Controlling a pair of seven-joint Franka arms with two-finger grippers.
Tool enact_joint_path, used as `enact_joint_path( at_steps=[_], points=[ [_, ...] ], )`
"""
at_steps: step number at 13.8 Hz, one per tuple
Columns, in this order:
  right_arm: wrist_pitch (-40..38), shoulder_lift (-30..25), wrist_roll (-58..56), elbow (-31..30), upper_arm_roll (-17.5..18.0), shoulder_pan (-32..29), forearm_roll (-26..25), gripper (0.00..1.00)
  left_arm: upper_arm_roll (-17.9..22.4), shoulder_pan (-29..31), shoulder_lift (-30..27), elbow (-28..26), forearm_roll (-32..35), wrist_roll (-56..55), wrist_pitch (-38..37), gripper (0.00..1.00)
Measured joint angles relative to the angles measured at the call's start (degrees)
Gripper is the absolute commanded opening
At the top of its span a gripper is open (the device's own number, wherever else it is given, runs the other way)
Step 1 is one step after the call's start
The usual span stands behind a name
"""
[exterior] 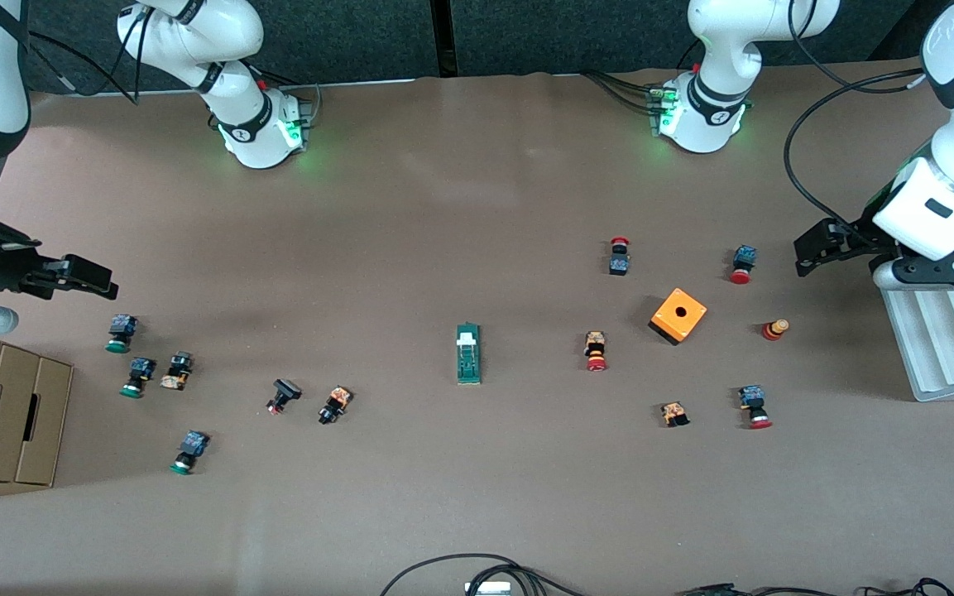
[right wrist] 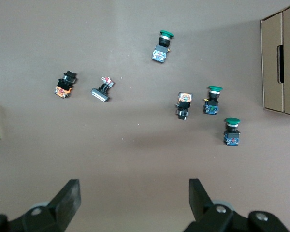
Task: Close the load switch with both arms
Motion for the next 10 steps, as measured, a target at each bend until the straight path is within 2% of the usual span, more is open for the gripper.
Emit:
enact_joint_path(
  at_steps=[10],
  points=[
    [-0.05,0.00,0.00,0.00,0.00,0.00,0.00,1.00,0.16,0.25,1.33,1.33,-1.75,0.02,0.34,1.00]
  ],
)
